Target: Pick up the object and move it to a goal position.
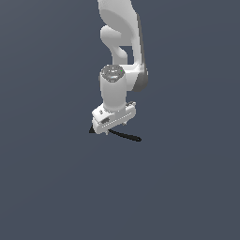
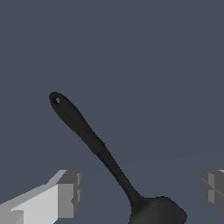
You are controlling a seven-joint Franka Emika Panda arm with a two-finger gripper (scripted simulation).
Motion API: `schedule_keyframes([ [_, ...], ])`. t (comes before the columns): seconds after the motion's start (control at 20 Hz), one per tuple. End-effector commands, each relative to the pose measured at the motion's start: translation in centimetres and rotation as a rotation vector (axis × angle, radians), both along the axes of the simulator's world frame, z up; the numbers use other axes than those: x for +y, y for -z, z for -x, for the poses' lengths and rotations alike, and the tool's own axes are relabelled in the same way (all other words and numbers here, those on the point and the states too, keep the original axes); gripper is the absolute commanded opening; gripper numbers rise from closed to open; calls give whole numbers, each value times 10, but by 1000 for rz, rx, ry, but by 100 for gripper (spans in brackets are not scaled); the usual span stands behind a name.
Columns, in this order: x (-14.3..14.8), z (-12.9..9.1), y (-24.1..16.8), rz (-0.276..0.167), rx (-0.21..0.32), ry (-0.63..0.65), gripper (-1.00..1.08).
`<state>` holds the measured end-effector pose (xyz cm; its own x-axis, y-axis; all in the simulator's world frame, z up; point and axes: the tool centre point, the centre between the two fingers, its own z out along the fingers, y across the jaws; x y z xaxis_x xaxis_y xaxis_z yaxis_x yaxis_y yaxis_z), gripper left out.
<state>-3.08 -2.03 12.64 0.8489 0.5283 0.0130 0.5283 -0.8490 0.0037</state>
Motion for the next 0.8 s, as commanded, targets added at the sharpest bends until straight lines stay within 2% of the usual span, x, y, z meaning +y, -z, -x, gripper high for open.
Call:
schedule_keyframes([
  [0.0,-1,5,6,3,1,-72,100],
  [0.75,-6,33,40,11,9,-494,100],
])
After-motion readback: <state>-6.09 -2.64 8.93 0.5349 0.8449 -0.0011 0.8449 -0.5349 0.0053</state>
